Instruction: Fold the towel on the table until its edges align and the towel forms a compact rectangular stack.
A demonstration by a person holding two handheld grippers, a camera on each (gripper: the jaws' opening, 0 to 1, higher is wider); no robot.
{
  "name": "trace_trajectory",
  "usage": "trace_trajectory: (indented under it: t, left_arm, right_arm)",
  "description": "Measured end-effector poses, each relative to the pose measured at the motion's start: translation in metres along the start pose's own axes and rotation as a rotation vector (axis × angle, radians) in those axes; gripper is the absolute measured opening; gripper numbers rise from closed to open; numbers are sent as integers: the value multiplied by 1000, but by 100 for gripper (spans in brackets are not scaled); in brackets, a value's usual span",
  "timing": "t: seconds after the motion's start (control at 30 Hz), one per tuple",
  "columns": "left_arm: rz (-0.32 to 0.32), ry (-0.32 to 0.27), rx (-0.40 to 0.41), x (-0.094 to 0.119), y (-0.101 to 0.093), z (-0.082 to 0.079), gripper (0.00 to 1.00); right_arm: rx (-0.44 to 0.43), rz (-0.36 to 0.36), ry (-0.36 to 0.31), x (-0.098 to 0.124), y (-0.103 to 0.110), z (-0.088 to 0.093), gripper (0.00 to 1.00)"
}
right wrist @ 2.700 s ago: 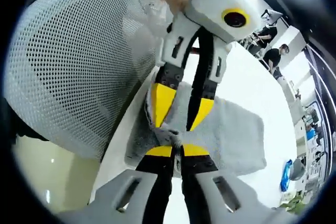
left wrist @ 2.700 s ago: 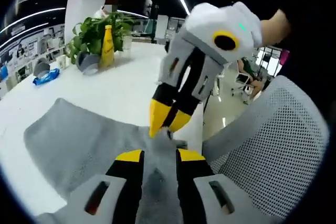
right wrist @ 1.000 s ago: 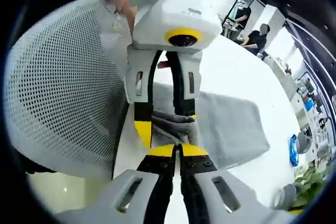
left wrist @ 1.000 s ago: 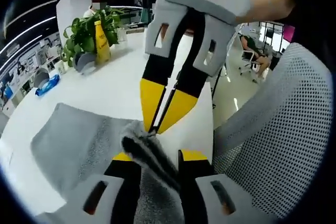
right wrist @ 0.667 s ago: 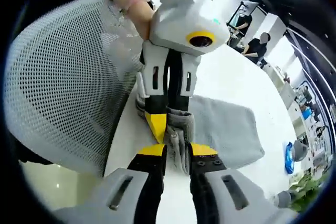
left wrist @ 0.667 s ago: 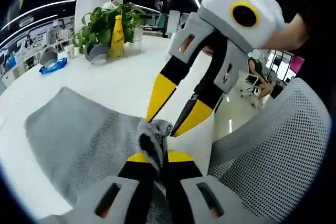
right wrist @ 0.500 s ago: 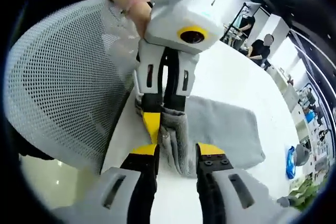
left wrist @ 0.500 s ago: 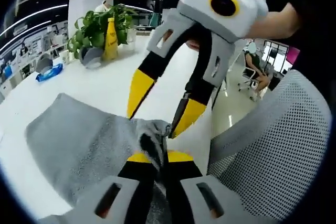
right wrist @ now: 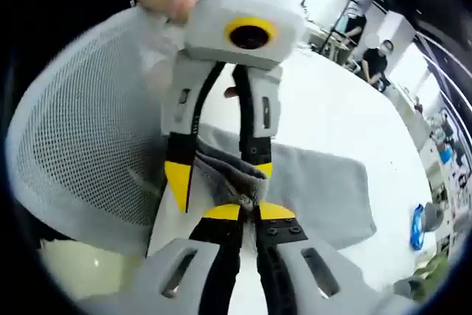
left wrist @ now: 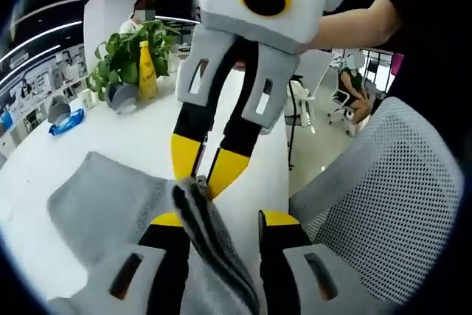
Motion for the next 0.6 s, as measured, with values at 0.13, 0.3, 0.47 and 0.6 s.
trace_trajectory:
  t: [0.13, 0.3, 0.47, 0.6]
  left_arm:
    - [-44, 59, -47, 12, 10, 5, 33]
    - [-137, 212, -99, 47, 24, 25, 21]
    - [-183, 156, -41, 68, 35, 25, 21]
    - [-214, 128, -37, 81, 40, 24, 22]
  right_arm:
    - [-160, 82, -67, 7, -16, -4, 3]
    - [-334, 158, -160, 21, -26, 2, 2]
    - [-394, 188, -189, 30, -25, 12, 2]
    - [-454, 215, -220, 36, -24, 17, 2]
Point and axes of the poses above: the point that each gripper's makers call its tool centre point, and the gripper's own axes: x roughly backward along the fingers, y roughly to its left, z roughly out of its underside, the point moved 6 cm from there along x, roughly backward along the fingers, and after that the axes turned 14 degrees about -y, right-handed, at the moved point
